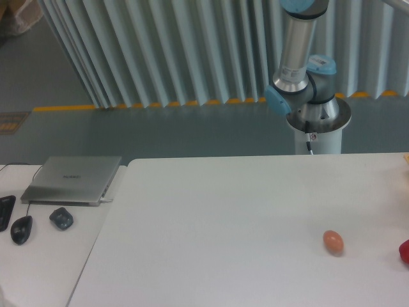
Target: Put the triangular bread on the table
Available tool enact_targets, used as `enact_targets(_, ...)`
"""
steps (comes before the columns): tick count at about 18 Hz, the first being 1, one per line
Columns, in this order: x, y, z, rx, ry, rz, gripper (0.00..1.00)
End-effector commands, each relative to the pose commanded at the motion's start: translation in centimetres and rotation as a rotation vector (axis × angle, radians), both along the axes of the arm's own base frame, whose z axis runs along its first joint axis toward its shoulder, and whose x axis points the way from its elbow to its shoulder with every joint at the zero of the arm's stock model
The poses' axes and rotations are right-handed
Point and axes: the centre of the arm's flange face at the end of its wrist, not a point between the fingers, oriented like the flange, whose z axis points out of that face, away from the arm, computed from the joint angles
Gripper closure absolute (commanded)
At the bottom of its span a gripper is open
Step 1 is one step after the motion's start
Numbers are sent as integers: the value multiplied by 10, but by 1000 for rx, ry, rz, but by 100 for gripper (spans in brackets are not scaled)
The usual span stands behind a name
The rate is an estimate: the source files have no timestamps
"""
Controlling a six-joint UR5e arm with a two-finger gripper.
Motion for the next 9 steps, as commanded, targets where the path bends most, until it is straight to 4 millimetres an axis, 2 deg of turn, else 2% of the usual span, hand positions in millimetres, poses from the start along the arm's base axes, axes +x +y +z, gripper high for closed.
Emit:
enact_targets(2,10,15,3,21,-22,63,82)
enact_targets(6,34,37,19,34,-5,45,82)
enact_targets(9,54,62,21,17,-7,81,82)
